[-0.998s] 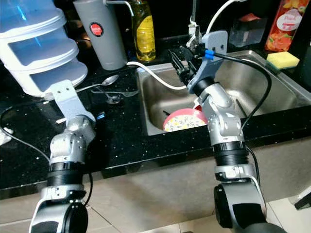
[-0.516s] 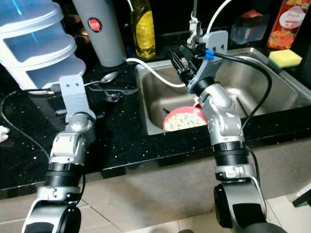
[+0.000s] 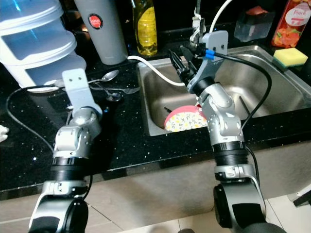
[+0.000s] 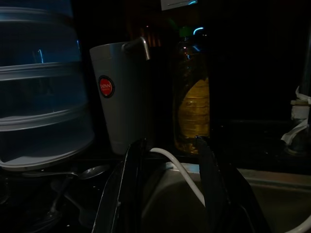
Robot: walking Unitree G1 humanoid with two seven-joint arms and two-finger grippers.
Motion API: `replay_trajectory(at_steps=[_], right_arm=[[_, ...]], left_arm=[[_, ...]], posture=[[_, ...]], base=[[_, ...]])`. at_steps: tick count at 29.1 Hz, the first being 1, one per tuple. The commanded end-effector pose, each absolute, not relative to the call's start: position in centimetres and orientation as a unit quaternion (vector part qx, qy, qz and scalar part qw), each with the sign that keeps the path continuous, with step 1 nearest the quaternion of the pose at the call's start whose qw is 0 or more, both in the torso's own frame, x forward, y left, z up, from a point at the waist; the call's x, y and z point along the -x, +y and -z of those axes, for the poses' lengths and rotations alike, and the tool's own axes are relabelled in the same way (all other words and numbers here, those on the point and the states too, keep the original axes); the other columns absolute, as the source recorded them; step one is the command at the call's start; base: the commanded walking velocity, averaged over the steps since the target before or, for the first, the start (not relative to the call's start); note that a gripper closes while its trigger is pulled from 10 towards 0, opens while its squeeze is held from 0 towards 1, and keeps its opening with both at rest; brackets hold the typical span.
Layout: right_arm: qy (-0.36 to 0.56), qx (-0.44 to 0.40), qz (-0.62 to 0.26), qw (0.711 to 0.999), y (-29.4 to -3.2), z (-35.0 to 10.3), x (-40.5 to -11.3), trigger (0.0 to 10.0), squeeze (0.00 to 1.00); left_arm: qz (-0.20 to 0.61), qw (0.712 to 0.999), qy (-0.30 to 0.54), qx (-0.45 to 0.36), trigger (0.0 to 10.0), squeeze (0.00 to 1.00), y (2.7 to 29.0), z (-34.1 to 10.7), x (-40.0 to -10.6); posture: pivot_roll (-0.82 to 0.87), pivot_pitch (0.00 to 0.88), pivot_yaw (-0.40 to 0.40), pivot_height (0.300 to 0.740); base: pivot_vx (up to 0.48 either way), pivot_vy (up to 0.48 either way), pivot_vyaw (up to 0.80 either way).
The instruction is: Kitchen organization
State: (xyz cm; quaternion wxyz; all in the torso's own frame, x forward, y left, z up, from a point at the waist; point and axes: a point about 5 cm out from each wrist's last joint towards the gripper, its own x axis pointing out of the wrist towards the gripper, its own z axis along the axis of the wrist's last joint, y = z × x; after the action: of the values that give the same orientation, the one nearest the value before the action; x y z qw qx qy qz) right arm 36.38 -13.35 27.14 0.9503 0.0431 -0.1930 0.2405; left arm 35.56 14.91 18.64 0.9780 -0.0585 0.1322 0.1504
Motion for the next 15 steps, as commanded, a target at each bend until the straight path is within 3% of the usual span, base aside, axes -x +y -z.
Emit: replay_trajectory(at_steps=[1,6,15], right_arm=[[-0.199,-0.04,-0.246,0.948,-13.0,-27.5,-36.3,10.0,0.0],[-0.2,-0.041,-0.243,0.948,-13.1,-27.4,-36.2,10.0,0.0],[-0.2,-0.044,-0.24,0.949,-13.1,-27.2,-36.2,10.0,0.0]], left_arm=[[-0.145,0.975,0.158,0.063,10.0,0.0,14.6,-17.8,-35.6],[-0.191,0.957,0.206,0.07,10.0,0.0,15.9,-15.8,-35.2],[-0.239,0.947,0.211,0.039,10.0,0.0,18.1,-15.2,-34.8]], posture=[[-0.09,0.0,0.052,0.74],[-0.09,0.0,0.066,0.74],[-0.07,0.0,0.079,0.74]], base=[[0.0,0.0,0.0],[0.0,0.0,0.0],[0.0,0.0,0.0]])
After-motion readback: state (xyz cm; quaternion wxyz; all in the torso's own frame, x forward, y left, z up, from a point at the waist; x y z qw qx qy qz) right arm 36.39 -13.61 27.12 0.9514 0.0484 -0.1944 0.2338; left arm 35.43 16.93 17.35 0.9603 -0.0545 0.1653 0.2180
